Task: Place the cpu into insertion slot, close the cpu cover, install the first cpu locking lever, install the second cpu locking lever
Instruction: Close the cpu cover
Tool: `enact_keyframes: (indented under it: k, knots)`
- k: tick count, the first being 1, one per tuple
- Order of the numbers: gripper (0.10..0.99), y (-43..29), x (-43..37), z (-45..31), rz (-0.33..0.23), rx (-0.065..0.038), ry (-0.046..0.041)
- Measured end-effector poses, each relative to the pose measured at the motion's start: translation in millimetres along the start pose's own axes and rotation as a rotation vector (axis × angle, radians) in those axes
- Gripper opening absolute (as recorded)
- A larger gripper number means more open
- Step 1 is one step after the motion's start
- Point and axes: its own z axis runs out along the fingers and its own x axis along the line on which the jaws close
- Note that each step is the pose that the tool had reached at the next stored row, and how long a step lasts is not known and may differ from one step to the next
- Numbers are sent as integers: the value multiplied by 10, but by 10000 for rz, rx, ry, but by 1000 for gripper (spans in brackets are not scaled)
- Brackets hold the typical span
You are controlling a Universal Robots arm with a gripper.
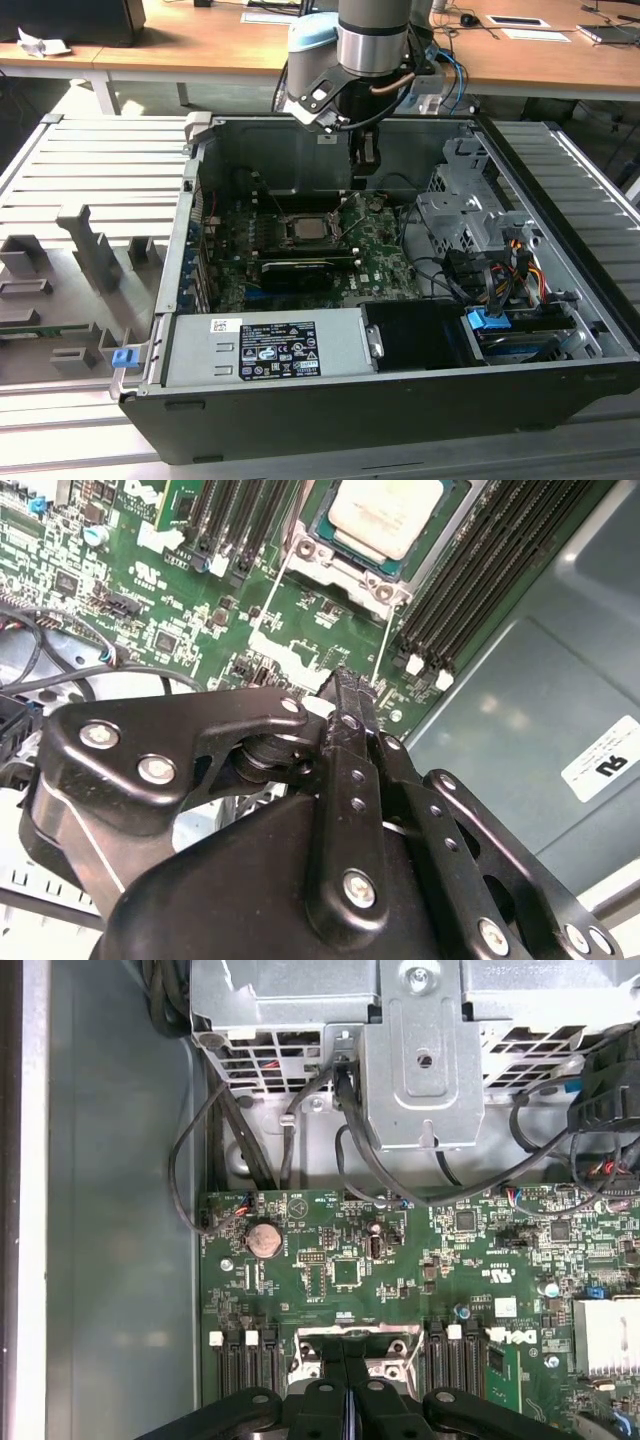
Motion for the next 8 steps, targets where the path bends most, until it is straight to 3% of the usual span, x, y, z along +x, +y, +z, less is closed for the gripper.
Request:
enact_keyframes:
  k: [8]
  knots:
    - [106, 63, 2, 4, 1, 0, 0]
